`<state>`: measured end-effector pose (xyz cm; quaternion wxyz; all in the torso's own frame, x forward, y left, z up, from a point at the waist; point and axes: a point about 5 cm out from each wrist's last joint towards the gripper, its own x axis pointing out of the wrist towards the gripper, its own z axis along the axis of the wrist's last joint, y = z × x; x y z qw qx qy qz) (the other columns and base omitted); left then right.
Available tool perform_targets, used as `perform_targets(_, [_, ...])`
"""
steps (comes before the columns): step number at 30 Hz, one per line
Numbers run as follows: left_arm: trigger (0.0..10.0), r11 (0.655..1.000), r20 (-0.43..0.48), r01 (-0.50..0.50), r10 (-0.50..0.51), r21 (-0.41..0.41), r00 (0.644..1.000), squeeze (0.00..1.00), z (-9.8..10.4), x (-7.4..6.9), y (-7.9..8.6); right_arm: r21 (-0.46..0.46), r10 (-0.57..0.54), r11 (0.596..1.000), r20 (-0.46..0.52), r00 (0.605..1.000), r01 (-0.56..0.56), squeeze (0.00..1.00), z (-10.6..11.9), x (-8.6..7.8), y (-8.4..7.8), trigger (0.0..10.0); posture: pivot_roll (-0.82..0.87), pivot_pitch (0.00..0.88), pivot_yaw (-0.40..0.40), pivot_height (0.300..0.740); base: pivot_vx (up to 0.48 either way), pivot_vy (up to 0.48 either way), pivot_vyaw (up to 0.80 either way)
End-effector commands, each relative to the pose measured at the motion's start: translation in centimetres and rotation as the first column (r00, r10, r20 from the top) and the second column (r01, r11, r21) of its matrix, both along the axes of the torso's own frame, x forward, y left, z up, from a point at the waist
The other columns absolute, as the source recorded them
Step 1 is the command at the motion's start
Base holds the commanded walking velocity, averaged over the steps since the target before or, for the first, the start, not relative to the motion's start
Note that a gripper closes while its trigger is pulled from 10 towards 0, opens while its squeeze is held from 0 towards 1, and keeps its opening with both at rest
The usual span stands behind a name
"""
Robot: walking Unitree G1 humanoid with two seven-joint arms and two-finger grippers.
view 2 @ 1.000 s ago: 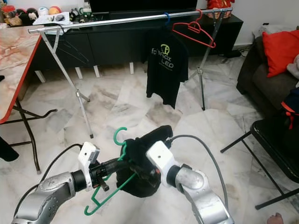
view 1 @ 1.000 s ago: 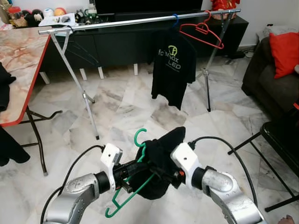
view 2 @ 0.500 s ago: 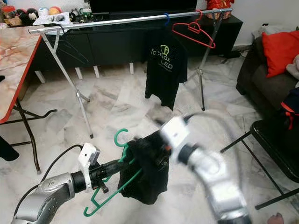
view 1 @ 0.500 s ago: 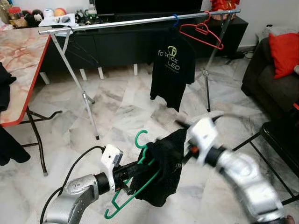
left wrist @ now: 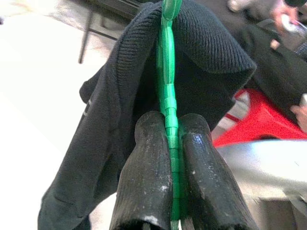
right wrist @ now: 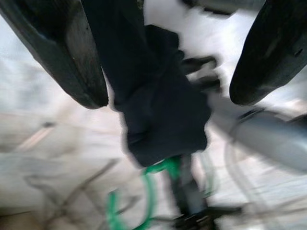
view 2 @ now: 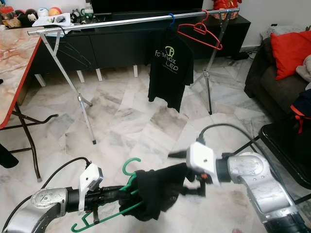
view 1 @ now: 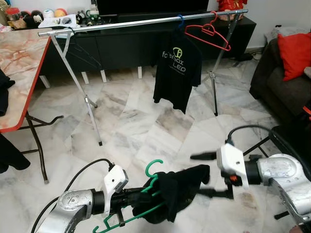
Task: Hang hanger
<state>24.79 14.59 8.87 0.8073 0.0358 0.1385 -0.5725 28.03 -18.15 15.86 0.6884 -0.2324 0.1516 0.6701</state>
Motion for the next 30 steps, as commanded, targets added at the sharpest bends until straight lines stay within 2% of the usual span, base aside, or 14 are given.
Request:
perform_targets(1, [10.0, 0.998, 0.016, 0.056, -0.056, 0.001, 0.998, 0.0, 0.3, -0.1, -0.1, -0.041, 0.067, 0.997, -0.015, 0.998, -0.067, 0.0, -0.2, 0.1, 0.0, 10.0, -0.05, 0.171, -0.015, 0.721, 0.0, 0.0, 0.0])
perform_targets(3, [10.0, 0.998, 0.015, 0.067, -0.067, 0.004, 0.998, 0.0, 0.4, -0.1, -0.1, -0.056, 0.079, 0.995, -0.02, 0.997, -0.08, 0.0, -0.4, 0.2, 0.0, 10.0, -0.05, 0.18, -0.014, 0.721, 0.0, 0.0, 0.0])
perform_targets(5, [10.0, 0.994, 0.023, 0.111, -0.112, 0.017, 0.993, 0.0, 0.9, 0.0, 0.0, -0.085, 0.151, 0.984, -0.076, 0.986, -0.158, 0.0, -1.2, 0.7, 0.9, 10.0, -0.04, 0.197, -0.009, 0.721, 0.0, 0.0, 0.0])
perform_targets(10, [10.0, 0.99, 0.012, 0.142, -0.142, 0.014, 0.99, 0.0, 1.2, 0.0, 0.0, -0.075, 0.182, 0.979, -0.1, 0.978, -0.19, 0.0, -1.8, 1.3, 1.9, 10.0, -0.04, 0.207, -0.004, 0.721, 0.0, 0.0, 0.0])
perform_targets(14, [10.0, 0.985, 0.01, 0.169, -0.169, 0.017, 0.986, 0.0, 1.4, -0.1, -0.2, -0.082, 0.255, 0.959, -0.174, 0.951, -0.272, 0.0, -2.8, 0.7, 2.3, 10.0, -0.02, 0.226, 0.005, 0.721, 0.0, 0.0, 0.0])
perform_targets(18, [10.0, 0.985, 0.008, 0.169, -0.169, 0.018, 0.986, 0.0, 1.4, -0.1, -0.1, -0.104, 0.245, 0.959, -0.156, 0.957, -0.263, 0.0, -3.3, 1.0, 2.4, 10.0, -0.02, 0.23, 0.011, 0.721, 0.0, 0.0, 0.0])
perform_targets(19, [10.0, 0.986, 0.004, 0.167, -0.167, 0.017, 0.986, 0.0, 1.5, 0.0, -0.1, -0.092, 0.204, 0.972, -0.112, 0.973, -0.215, 0.0, -3.0, 1.9, 2.4, 10.0, -0.01, 0.232, 0.014, 0.721, 0.0, 0.0, 0.0])
perform_targets(21, [10.0, 0.986, 0.004, 0.167, -0.167, 0.017, 0.986, 0.0, 1.5, 0.0, -0.1, -0.09, 0.198, 0.974, -0.104, 0.975, -0.207, 0.0, -3.0, 2.0, 2.4, 10.0, -0.01, 0.232, 0.014, 0.721, 0.0, 0.0, 0.0])
perform_targets(24, [10.0, 0.986, -0.002, 0.168, -0.168, 0.019, 0.986, 0.0, 1.5, 0.0, 0.1, -0.066, 0.183, 0.98, -0.063, 0.981, -0.187, 0.0, -1.9, 2.5, 1.9, 10.0, -0.01, 0.228, 0.024, 0.721, 0.0, 0.0, 0.0])
perform_targets(30, [10.0, 0.985, -0.01, 0.172, -0.172, 0.021, 0.985, 0.0, 1.6, 0.1, 0.2, -0.014, 0.192, 0.981, -0.056, 0.98, -0.193, 0.0, -0.7, 2.5, 1.6, 10.0, -0.02, 0.216, 0.027, 0.721, 0.0, 0.0, 0.0])
